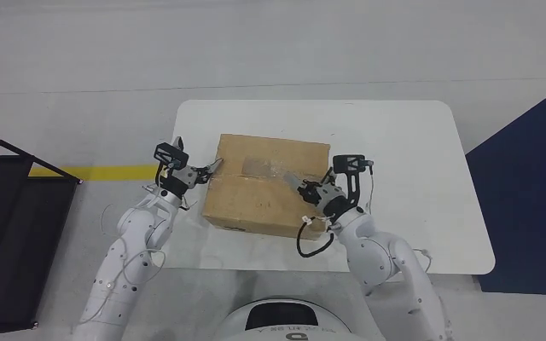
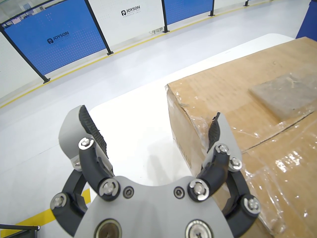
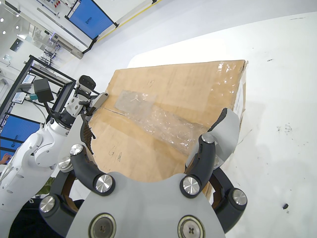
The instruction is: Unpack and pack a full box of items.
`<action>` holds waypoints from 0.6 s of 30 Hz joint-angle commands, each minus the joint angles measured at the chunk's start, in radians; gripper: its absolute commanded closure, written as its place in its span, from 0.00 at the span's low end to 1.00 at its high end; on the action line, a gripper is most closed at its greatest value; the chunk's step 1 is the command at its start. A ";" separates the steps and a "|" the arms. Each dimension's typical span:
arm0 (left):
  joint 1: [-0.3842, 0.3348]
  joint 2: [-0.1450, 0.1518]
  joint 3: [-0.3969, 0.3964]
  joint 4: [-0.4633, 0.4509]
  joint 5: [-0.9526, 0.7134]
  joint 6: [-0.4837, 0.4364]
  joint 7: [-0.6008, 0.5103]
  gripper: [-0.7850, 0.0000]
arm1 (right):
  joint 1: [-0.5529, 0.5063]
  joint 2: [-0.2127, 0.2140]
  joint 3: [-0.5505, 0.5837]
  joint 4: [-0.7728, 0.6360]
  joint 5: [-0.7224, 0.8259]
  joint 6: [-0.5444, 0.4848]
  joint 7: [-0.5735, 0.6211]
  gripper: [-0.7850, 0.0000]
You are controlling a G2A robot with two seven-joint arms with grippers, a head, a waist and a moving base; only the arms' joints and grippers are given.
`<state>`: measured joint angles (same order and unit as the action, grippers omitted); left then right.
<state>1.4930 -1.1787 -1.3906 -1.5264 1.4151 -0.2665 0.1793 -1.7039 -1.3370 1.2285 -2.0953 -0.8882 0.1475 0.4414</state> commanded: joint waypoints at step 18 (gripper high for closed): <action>0.001 0.000 -0.007 -0.006 -0.006 -0.003 0.008 0.00 | 0.109 -0.008 -0.071 0.093 0.168 -0.070 0.033 0.00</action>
<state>1.4933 -1.1783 -1.3963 -1.5322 1.4105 -0.2701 0.1858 -1.5983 -1.3442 1.1591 -2.0062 -0.7447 0.0841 0.4765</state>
